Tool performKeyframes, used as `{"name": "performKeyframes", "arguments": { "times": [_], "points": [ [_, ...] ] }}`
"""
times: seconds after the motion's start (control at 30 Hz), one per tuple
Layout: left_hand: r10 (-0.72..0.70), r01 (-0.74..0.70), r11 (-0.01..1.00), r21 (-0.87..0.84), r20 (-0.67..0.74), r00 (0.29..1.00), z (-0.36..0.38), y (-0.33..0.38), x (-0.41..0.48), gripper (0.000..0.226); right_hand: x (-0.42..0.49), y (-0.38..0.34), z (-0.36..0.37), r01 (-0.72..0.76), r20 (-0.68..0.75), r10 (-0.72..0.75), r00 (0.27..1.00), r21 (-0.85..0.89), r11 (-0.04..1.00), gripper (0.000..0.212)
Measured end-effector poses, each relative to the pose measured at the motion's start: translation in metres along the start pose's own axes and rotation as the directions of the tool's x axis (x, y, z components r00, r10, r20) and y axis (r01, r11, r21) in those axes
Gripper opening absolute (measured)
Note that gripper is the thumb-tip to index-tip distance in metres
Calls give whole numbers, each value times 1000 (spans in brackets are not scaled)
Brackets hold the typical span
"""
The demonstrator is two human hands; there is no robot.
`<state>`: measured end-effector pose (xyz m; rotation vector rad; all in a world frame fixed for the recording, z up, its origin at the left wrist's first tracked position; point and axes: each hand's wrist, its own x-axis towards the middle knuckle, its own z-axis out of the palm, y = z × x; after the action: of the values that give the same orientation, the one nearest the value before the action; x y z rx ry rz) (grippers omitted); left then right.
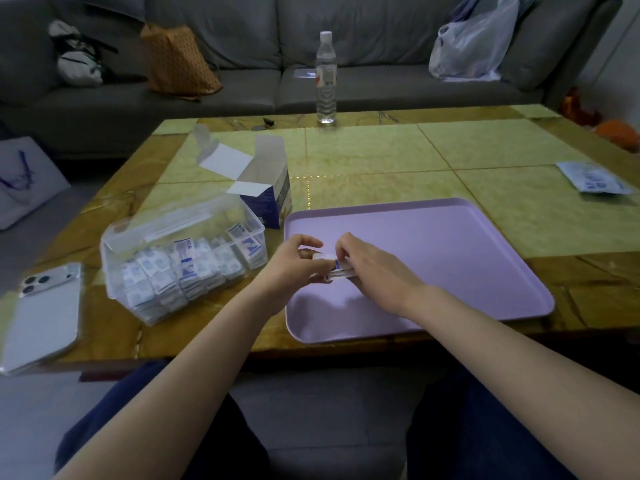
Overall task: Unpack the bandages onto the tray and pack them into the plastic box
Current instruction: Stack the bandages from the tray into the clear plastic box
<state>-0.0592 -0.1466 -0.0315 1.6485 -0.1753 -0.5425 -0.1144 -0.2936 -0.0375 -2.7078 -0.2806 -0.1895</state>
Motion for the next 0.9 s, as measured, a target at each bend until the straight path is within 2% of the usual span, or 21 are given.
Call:
{"name": "performKeyframes", "arguments": {
  "times": [0.03, 0.1, 0.17, 0.23, 0.27, 0.37, 0.5, 0.57, 0.67, 0.73, 0.8, 0.9],
  "points": [
    [22, -22, 1000, 9, -6, 1000, -4, -1, 2, 32, 5, 1, 4, -8, 7, 8, 1000, 43, 999, 18],
    [95, -88, 986, 139, -43, 995, -11, -1, 3, 34, 13, 1, 9, -38, 23, 35, 999, 143, 989, 35],
    [211, -173, 936, 307, -95, 973, -13, 0, 5, 33, 20, 2, 9, -60, 37, 54, 998, 207, 976, 55],
    [314, -239, 886, 398, -135, 940, -16, -4, 8, 29, 27, 3, 11, -85, 31, 79, 996, 274, 958, 70],
    [344, -255, 868, 425, -145, 928, -17, -7, 9, 27, 29, 5, 11, -92, 14, 92, 996, 317, 944, 66],
    [371, -258, 833, 489, -148, 917, -18, -18, 15, 21, 31, 12, 16, -74, -85, 108, 991, 326, 942, 30],
    [440, -325, 755, 569, -73, 895, -13, -27, 18, 20, 31, 19, 23, -89, -160, 126, 979, 218, 972, 16],
    [462, -335, 647, 685, -3, 887, -12, -32, 20, 17, 30, 21, 28, -106, -131, 130, 983, 175, 979, 18],
    [351, -174, 328, 928, 51, 935, -8, -43, 23, 18, 28, 18, 40, -220, 14, 223, 975, 217, 951, 44],
    [290, -111, 156, 982, 62, 955, -5, -47, 24, 21, 26, 12, 48, -240, 79, 228, 971, 269, 933, 54],
    [277, -123, 85, 989, 95, 956, -2, -48, 24, 23, 26, 9, 54, -214, 89, 196, 976, 305, 928, 54],
    [272, -137, 81, 987, 110, 956, -1, -47, 22, 24, 24, 8, 55, -164, 92, 146, 985, 235, 958, 48]
  ]
}}
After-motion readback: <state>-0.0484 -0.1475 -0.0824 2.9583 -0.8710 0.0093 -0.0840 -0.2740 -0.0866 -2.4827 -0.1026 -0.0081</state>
